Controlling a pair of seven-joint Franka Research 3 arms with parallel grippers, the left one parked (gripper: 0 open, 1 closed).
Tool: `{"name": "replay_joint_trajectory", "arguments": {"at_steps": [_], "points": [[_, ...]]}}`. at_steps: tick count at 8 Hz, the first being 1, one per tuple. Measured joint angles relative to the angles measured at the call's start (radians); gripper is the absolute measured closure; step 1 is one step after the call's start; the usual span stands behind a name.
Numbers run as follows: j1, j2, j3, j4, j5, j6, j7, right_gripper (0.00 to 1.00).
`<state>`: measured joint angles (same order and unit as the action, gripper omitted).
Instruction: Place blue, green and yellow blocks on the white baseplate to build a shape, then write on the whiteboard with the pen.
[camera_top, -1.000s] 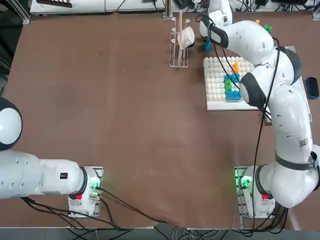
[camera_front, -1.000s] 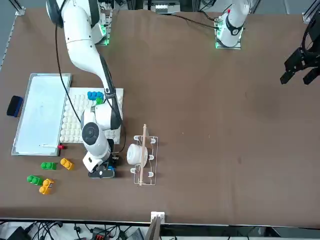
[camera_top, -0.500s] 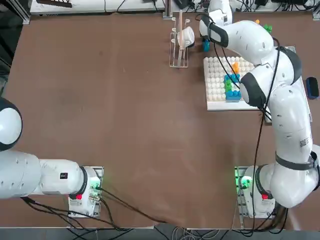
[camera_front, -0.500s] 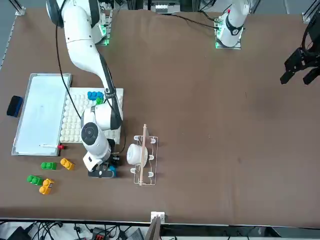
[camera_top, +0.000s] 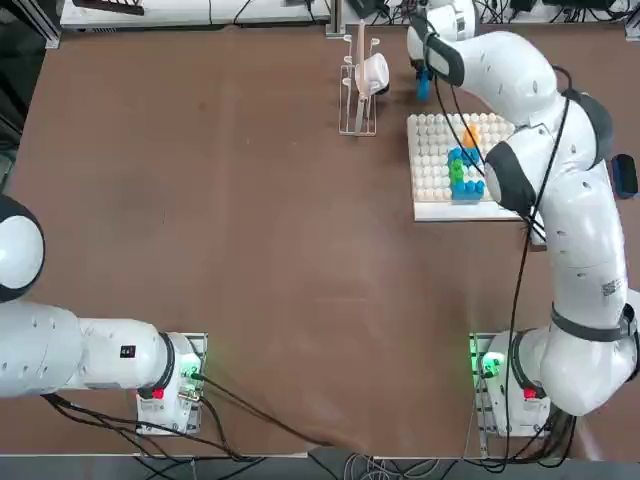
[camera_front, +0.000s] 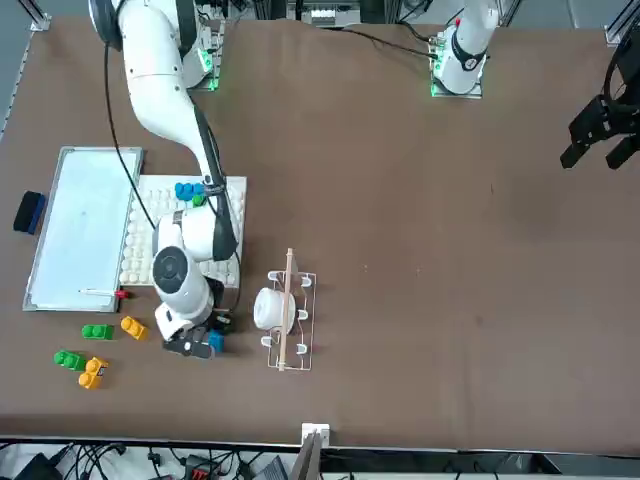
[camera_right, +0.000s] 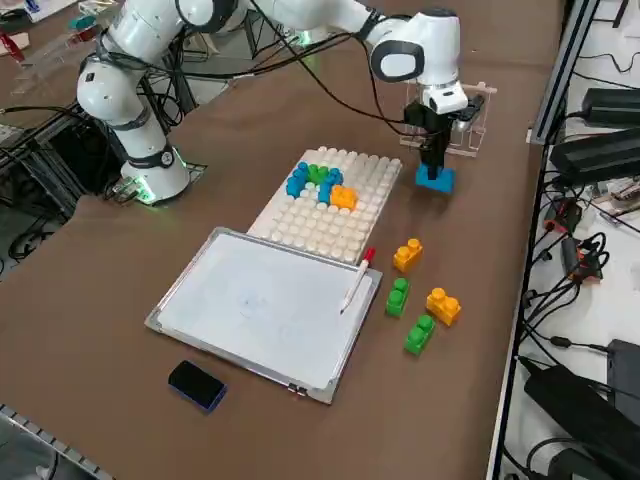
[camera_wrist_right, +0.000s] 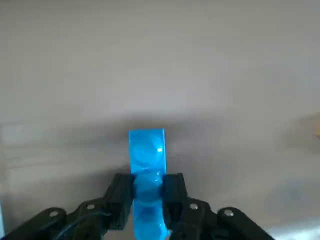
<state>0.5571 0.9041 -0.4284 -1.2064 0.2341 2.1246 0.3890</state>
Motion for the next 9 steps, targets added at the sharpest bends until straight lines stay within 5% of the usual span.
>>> {"name": "replay_joint_trajectory", "arguments": {"at_steps": [3, 5, 9], "points": [[-0.004, -0.144, -0.063, -0.029, 0.001, -0.19, 0.226, 0.64], [0.024, -0.213, -0.095, -0.119, 0.001, -0.211, 0.444, 0.64], [0.176, -0.287, -0.217, -0.316, 0.001, -0.204, 0.774, 0.64]]}}
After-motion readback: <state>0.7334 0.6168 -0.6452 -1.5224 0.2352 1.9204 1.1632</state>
